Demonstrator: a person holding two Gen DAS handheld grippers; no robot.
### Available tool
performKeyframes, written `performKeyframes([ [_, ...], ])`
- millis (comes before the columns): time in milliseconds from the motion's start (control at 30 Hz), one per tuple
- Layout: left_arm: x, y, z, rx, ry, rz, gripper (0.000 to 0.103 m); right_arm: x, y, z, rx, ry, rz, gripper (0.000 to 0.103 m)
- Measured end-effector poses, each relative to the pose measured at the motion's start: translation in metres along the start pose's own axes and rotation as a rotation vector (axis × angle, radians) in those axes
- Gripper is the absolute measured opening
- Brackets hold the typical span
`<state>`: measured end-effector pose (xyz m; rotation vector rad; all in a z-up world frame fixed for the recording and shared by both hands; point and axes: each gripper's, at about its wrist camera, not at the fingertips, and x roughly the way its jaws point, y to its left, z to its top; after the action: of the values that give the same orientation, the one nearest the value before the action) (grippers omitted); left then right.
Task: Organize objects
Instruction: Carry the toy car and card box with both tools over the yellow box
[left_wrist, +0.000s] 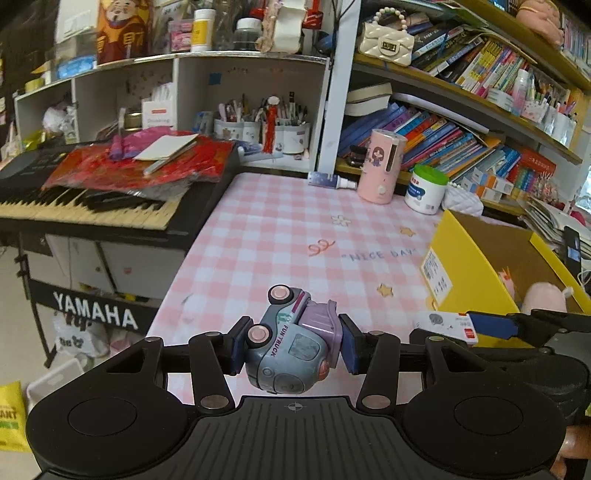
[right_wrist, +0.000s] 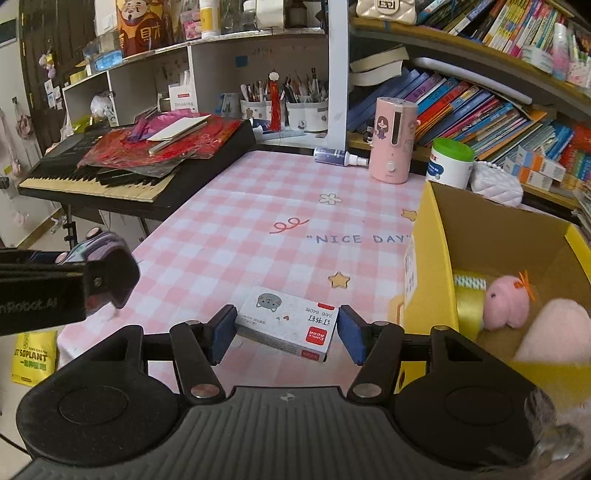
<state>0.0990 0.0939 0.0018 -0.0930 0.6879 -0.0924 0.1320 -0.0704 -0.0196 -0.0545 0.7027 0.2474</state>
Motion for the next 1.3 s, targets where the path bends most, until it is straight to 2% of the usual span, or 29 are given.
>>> performKeyframes([
  [233, -0.040, 0.003, -0.046, -0.010, 0.037, -0.029, 0.047, -0.038, 0.017, -0.039, 0.020, 0.029, -0.017, 0.057],
  [567, -0.065, -0.023, -0.080, 0.052, 0.077, -0.160, 0.047, -0.099, 0.016, -0.100, 0.106, 0.048, -0.106, 0.057],
  [1000, -0.060, -0.111, -0.091, 0.233, 0.118, -0.369, 0.047, -0.159, -0.046, -0.148, 0.298, 0.059, -0.314, 0.057],
  [1133, -0.054, -0.135, -0.090, 0.263, 0.122, -0.394, 0.047, -0.170, -0.069, -0.158, 0.353, 0.061, -0.355, 0.057],
  [1300, -0.046, -0.161, -0.083, 0.281, 0.121, -0.399, 0.047, -0.172, -0.095, -0.159, 0.367, 0.060, -0.368, 0.057],
])
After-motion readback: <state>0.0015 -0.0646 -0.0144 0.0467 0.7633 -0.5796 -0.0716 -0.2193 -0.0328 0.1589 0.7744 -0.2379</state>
